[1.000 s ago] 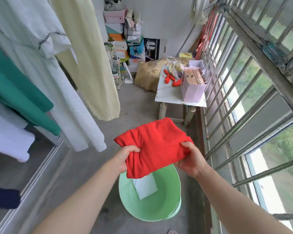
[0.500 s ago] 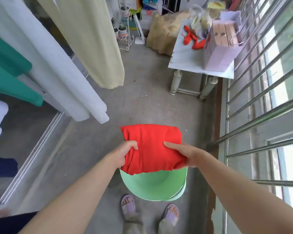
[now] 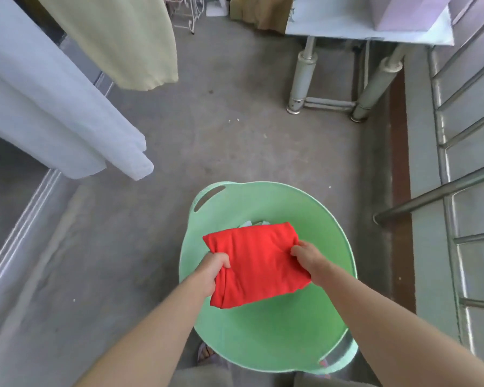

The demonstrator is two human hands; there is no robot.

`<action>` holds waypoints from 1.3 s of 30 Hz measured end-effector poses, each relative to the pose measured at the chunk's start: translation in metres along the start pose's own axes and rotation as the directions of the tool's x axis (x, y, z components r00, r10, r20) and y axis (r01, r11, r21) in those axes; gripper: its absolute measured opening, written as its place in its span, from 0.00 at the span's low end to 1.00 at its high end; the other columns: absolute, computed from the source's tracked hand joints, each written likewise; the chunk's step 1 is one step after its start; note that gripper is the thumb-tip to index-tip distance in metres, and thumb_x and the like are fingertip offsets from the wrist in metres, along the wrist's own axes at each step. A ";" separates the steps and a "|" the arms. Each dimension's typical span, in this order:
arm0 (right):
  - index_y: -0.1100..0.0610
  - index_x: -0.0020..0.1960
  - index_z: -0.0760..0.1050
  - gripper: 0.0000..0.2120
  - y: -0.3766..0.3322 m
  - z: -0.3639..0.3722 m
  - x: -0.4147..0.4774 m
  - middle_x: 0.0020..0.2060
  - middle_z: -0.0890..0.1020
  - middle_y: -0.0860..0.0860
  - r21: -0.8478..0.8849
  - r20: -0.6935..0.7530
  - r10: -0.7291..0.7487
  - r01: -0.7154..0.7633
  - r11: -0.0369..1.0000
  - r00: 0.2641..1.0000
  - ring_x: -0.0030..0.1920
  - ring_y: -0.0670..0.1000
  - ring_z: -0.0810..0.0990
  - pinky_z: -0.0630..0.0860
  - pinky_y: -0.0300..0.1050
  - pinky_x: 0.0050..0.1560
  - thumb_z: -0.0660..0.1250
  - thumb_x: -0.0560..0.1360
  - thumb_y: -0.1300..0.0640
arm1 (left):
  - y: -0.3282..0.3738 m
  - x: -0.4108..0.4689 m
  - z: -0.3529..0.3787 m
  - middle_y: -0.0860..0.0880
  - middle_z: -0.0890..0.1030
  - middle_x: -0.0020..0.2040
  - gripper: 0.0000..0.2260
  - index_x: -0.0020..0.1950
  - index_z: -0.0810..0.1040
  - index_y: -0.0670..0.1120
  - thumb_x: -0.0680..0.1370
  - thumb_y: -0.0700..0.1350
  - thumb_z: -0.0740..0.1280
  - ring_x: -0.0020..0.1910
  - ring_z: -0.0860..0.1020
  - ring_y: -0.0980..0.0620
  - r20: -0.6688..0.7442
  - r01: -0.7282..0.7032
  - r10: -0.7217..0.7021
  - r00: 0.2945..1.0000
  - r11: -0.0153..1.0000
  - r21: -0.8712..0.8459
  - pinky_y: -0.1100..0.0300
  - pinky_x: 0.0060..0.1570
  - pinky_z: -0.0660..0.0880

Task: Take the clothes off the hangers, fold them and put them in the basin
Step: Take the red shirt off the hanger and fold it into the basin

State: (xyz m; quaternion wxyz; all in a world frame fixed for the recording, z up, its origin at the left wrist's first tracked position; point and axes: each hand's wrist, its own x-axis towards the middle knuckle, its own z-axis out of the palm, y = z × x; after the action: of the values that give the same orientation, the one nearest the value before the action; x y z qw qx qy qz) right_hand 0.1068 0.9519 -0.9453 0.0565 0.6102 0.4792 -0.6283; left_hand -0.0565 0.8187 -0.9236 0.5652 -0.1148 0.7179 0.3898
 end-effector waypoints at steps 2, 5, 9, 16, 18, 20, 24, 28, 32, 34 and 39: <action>0.61 0.47 0.76 0.10 0.025 0.010 0.043 0.38 0.75 0.57 -0.133 -0.015 -0.027 0.025 0.991 1.000 0.44 0.53 0.72 0.65 0.39 0.34 0.56 0.75 0.68 | -0.024 0.048 0.002 0.40 0.78 0.36 0.10 0.40 0.76 0.39 0.62 0.35 0.60 0.36 0.76 0.44 -0.049 0.027 -0.026 0.998 0.999 0.022 0.56 0.41 0.73; 0.64 0.50 0.77 0.12 0.056 0.024 0.096 0.42 0.75 0.58 -0.227 -0.006 -0.046 0.043 0.973 0.999 0.45 0.53 0.72 0.68 0.42 0.38 0.55 0.74 0.69 | -0.049 0.107 0.007 0.39 0.76 0.39 0.14 0.44 0.75 0.38 0.60 0.37 0.60 0.38 0.75 0.43 -0.083 0.038 -0.036 0.996 0.999 0.019 0.54 0.44 0.73; 0.62 0.49 0.75 0.10 0.071 0.037 0.158 0.44 0.73 0.58 -0.291 -0.014 -0.081 0.074 0.954 0.997 0.47 0.53 0.71 0.65 0.41 0.44 0.54 0.77 0.66 | -0.065 0.172 0.015 0.41 0.76 0.37 0.10 0.41 0.74 0.38 0.71 0.30 0.53 0.34 0.75 0.45 -0.127 0.037 -0.038 0.991 0.999 -0.013 0.58 0.36 0.72; 0.61 0.40 0.73 0.11 0.079 0.054 0.234 0.38 0.76 0.56 -0.115 -0.026 -0.058 0.055 0.992 0.998 0.39 0.53 0.73 0.65 0.42 0.36 0.56 0.78 0.65 | -0.094 0.276 0.015 0.38 0.75 0.44 0.07 0.40 0.73 0.38 0.70 0.33 0.55 0.43 0.75 0.42 -0.148 0.039 -0.048 0.988 0.997 -0.062 0.52 0.46 0.73; 0.66 0.59 0.74 0.13 0.088 0.059 0.245 0.55 0.79 0.59 -0.044 0.002 -0.049 0.050 0.998 0.999 0.54 0.57 0.78 0.73 0.45 0.52 0.60 0.79 0.61 | -0.113 0.311 0.008 0.37 0.80 0.51 0.16 0.52 0.76 0.38 0.66 0.42 0.64 0.46 0.80 0.41 -0.115 0.038 -0.043 0.992 0.998 -0.051 0.47 0.50 0.77; 0.65 0.70 0.64 0.27 0.101 0.066 0.250 0.65 0.73 0.60 0.002 0.031 -0.018 0.018 1.000 0.999 0.64 0.59 0.74 0.70 0.49 0.62 0.66 0.76 0.55 | -0.140 0.360 -0.005 0.38 0.81 0.55 0.29 0.61 0.75 0.41 0.61 0.47 0.72 0.50 0.81 0.40 -0.169 0.042 -0.050 0.984 0.998 -0.048 0.40 0.54 0.77; 0.65 0.67 0.68 0.23 0.117 0.074 0.254 0.61 0.77 0.61 -0.074 0.004 -0.069 0.069 0.995 0.998 0.57 0.58 0.78 0.73 0.47 0.56 0.69 0.74 0.62 | -0.146 0.376 -0.006 0.38 0.79 0.58 0.21 0.66 0.72 0.40 0.77 0.48 0.66 0.54 0.80 0.40 -0.230 -0.032 0.021 0.973 0.998 -0.045 0.38 0.58 0.75; 0.67 0.62 0.73 0.14 0.112 0.071 0.259 0.58 0.79 0.62 0.084 -0.015 -0.172 0.173 0.981 0.985 0.49 0.53 0.76 0.75 0.43 0.44 0.63 0.76 0.69 | -0.122 0.347 0.009 0.41 0.79 0.56 0.06 0.56 0.73 0.48 0.81 0.46 0.60 0.56 0.78 0.41 -0.185 -0.133 0.106 0.977 0.981 -0.140 0.37 0.59 0.73; 0.63 0.68 0.70 0.21 0.111 0.063 0.264 0.52 0.79 0.59 0.098 -0.071 -0.220 0.226 0.969 0.973 0.49 0.53 0.77 0.74 0.39 0.43 0.64 0.75 0.69 | -0.124 0.347 0.010 0.40 0.78 0.58 0.09 0.59 0.73 0.46 0.82 0.44 0.58 0.57 0.78 0.40 -0.204 -0.082 0.047 0.978 0.983 -0.167 0.37 0.59 0.73; 0.58 0.72 0.66 0.27 0.114 0.060 0.266 0.58 0.78 0.58 -0.182 -0.093 -0.233 0.214 0.960 0.968 0.56 0.56 0.77 0.72 0.42 0.52 0.67 0.74 0.66 | -0.125 0.345 0.010 0.37 0.78 0.60 0.14 0.63 0.73 0.38 0.80 0.43 0.60 0.57 0.78 0.39 -0.318 -0.096 0.071 0.945 0.993 -0.063 0.41 0.59 0.74; 0.53 0.67 0.71 0.27 0.111 0.059 0.255 0.61 0.74 0.55 -0.729 -0.070 -0.773 0.497 0.471 0.631 0.60 0.59 0.72 0.70 0.50 0.63 0.68 0.69 0.62 | -0.112 0.295 0.027 0.38 0.74 0.64 0.21 0.67 0.68 0.39 0.77 0.44 0.67 0.63 0.74 0.40 -0.469 -0.253 0.536 0.702 0.803 0.540 0.51 0.60 0.70</action>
State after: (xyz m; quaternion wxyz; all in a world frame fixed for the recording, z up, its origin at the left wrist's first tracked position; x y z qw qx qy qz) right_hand 0.0735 0.9840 -1.2259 -0.0765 0.4325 0.8605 -0.2580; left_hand -0.0678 0.8434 -1.2393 0.2183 0.0583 0.9340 0.2768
